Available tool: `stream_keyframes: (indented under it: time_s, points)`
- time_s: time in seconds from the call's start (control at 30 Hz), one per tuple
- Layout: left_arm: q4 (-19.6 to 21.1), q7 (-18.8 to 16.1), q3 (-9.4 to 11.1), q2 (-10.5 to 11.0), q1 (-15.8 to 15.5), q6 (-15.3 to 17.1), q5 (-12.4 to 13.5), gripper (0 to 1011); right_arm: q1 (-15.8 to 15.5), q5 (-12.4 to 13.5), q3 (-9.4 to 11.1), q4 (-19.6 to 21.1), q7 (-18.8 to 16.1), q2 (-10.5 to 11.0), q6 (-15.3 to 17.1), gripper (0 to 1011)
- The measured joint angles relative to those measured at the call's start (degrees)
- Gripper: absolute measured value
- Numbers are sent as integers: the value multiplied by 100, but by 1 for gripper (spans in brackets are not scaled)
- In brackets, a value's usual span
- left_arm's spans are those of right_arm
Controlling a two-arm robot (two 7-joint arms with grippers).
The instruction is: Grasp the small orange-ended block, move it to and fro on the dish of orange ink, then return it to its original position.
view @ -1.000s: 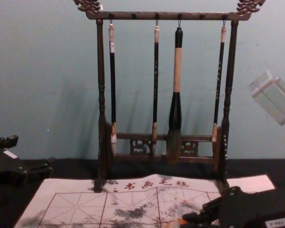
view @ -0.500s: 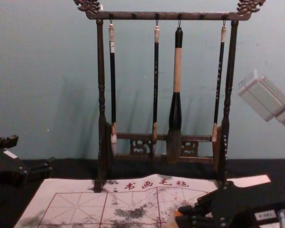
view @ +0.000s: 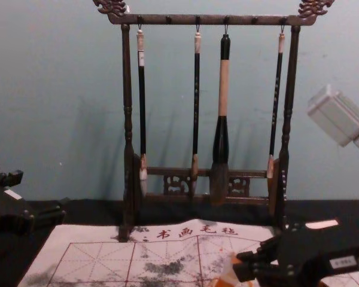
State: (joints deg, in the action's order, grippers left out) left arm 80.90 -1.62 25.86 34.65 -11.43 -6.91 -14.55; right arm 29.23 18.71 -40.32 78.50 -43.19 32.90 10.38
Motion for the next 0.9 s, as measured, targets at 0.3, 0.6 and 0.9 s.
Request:
stream_keyframes:
  time_s: [0.3, 0.6, 0.9]
  points:
    - [0, 0, 0, 0, 0, 0, 0, 1001, -152, -4, 10, 305, -26, 206, 35, 95]
    - [0, 0, 0, 0, 0, 0, 0, 1001, -222, -4, -27, 485, -118, 307, 42, 95]
    - [0, 0, 0, 0, 0, 0, 0, 1001, -93, -35, -148, 395, -208, 175, 31, 95]
